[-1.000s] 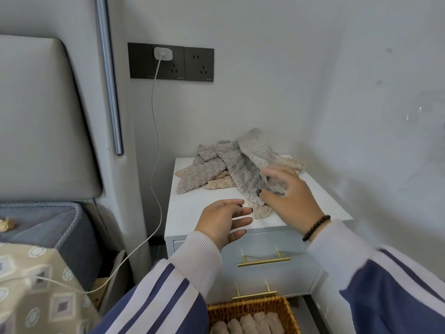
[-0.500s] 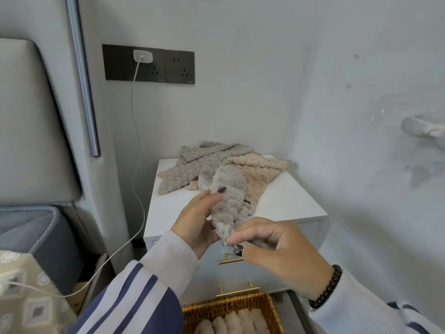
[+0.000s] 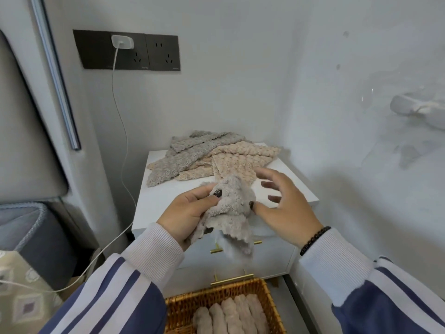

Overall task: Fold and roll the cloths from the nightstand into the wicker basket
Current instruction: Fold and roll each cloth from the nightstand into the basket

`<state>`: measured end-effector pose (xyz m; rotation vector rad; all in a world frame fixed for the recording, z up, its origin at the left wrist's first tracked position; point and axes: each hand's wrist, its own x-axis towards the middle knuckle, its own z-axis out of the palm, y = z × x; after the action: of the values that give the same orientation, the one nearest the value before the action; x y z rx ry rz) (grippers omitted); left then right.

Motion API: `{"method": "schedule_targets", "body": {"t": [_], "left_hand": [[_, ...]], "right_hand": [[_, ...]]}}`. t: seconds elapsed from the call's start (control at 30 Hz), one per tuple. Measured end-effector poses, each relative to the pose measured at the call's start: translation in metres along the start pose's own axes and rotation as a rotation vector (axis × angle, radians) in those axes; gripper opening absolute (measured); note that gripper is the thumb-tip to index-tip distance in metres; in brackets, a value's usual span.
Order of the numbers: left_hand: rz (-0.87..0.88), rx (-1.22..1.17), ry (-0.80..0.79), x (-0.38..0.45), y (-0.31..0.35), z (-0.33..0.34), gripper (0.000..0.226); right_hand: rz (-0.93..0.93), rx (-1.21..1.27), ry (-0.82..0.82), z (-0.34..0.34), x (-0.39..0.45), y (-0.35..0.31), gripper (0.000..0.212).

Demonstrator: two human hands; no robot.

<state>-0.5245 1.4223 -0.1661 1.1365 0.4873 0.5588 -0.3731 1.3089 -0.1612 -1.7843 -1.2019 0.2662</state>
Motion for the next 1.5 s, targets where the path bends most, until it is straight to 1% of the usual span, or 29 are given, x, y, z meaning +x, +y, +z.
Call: {"method": "schedule_targets", "body": {"t": [0.07, 0.1, 0.13, 0.2, 0.33, 0.4, 0.47, 0.5, 0.53, 0.6, 0.63, 0.67, 0.73, 0.83, 0.87, 0.93, 0.97, 1.0, 1.03, 1.07, 1.1, 1.13, 1.17, 1.2, 1.23, 1.3, 1.37, 1.47, 1.5], "left_hand": [[0.010, 0.017, -0.022, -0.001, -0.001, 0.002, 0.024], [0.014, 0.022, -0.038, -0.001, -0.001, 0.003, 0.023], [0.016, 0.031, -0.050, -0.002, -0.001, 0.003, 0.021], [0.029, 0.017, -0.083, -0.005, 0.001, 0.001, 0.019], [0.037, -0.045, -0.132, -0.010, 0.012, -0.013, 0.069], [0.010, 0.007, -0.147, -0.014, 0.018, -0.023, 0.084], [-0.015, 0.101, -0.091, -0.017, 0.022, -0.030, 0.092], [-0.022, 0.136, -0.049, -0.018, 0.022, -0.033, 0.087], [-0.026, 0.152, -0.005, -0.020, 0.023, -0.034, 0.071], [-0.014, 0.150, 0.079, -0.023, 0.023, -0.032, 0.027], [-0.013, 0.168, 0.122, -0.023, 0.022, -0.034, 0.014], [-0.013, 0.187, 0.158, -0.024, 0.022, -0.036, 0.010], [0.000, 0.206, 0.198, -0.026, 0.022, -0.043, 0.010], [0.006, 0.259, 0.251, -0.031, 0.025, -0.049, 0.013], [0.008, 0.286, 0.269, -0.033, 0.026, -0.051, 0.015], [0.028, 0.369, 0.290, -0.035, 0.026, -0.055, 0.019], [0.045, 0.427, 0.299, -0.035, 0.026, -0.059, 0.020], [0.059, 0.500, 0.311, -0.035, 0.026, -0.061, 0.024], [0.074, 0.577, 0.323, -0.035, 0.024, -0.064, 0.026], [0.091, 0.650, 0.345, -0.033, 0.022, -0.067, 0.021], [0.110, 0.716, 0.378, -0.029, 0.021, -0.070, 0.013], [0.122, 0.789, 0.426, -0.025, 0.019, -0.073, 0.013], [0.133, 0.860, 0.471, -0.021, 0.018, -0.075, 0.018], [0.137, 0.915, 0.513, -0.018, 0.018, -0.076, 0.020], [0.138, 0.940, 0.549, -0.014, 0.017, -0.078, 0.021], [0.147, 0.919, 0.605, -0.007, 0.018, -0.082, 0.024], [0.163, 0.829, 0.648, 0.001, 0.019, -0.083, 0.026], [0.168, 0.666, 0.683, 0.017, 0.021, -0.082, 0.022], [0.163, 0.611, 0.681, 0.022, 0.022, -0.082, 0.019]], "right_hand": [[-0.046, -0.037, -0.163, 0.002, 0.002, -0.001, 0.069], [-0.061, -0.048, -0.224, 0.003, 0.002, -0.002, 0.065], [-0.073, -0.056, -0.253, 0.005, 0.002, -0.002, 0.054], [-0.089, -0.072, -0.242, 0.008, 0.002, -0.002, 0.032], [-0.089, -0.075, -0.146, 0.000, 0.006, -0.002, 0.012], [-0.074, -0.002, -0.096, -0.009, 0.008, -0.002, 0.008], [-0.045, 0.116, -0.069, -0.016, 0.008, -0.003, 0.010], [-0.022, 0.165, -0.054, -0.018, 0.007, -0.004, 0.013], [0.015, 0.201, -0.035, -0.019, 0.007, -0.004, 0.015], [0.090, 0.255, -0.011, -0.020, 0.006, -0.006, 0.019], [0.110, 0.271, -0.009, -0.020, 0.007, -0.007, 0.020], [0.116, 0.254, -0.015, -0.020, 0.007, -0.009, 0.020], [0.109, 0.194, -0.046, -0.020, 0.008, -0.012, 0.018], [0.124, 0.155, -0.135, -0.020, 0.007, -0.020, 0.024], [0.143, 0.141, -0.186, -0.020, 0.006, -0.026, 0.031], [0.172, 0.014, -0.308, -0.022, 0.006, -0.031, 0.069], [0.177, -0.097, -0.356, -0.023, 0.008, -0.028, 0.080], [0.191, -0.206, -0.383, -0.023, 0.008, -0.031, 0.080], [0.201, -0.294, -0.419, -0.021, 0.011, -0.030, 0.074], [0.192, -0.383, -0.405, -0.020, 0.013, -0.030, 0.058], [0.170, -0.458, -0.373, -0.017, 0.018, -0.023, 0.030], [0.149, -0.531, -0.316, -0.015, 0.022, -0.020, 0.015], [0.141, -0.564, -0.279, -0.011, 0.028, -0.010, 0.034], [0.144, -0.590, -0.234, -0.007, 0.033, -0.005, 0.044], [0.140, -0.587, -0.176, -0.004, 0.039, 0.003, 0.047], [0.147, -0.596, -0.052, 0.000, 0.048, 0.009, 0.049], [0.161, -0.581, 0.055, 0.005, 0.058, 0.014, 0.050], [0.244, -0.507, 0.128, 0.014, 0.071, 0.020, 0.047], [0.317, -0.415, 0.117, 0.017, 0.076, 0.023, 0.042]]}}
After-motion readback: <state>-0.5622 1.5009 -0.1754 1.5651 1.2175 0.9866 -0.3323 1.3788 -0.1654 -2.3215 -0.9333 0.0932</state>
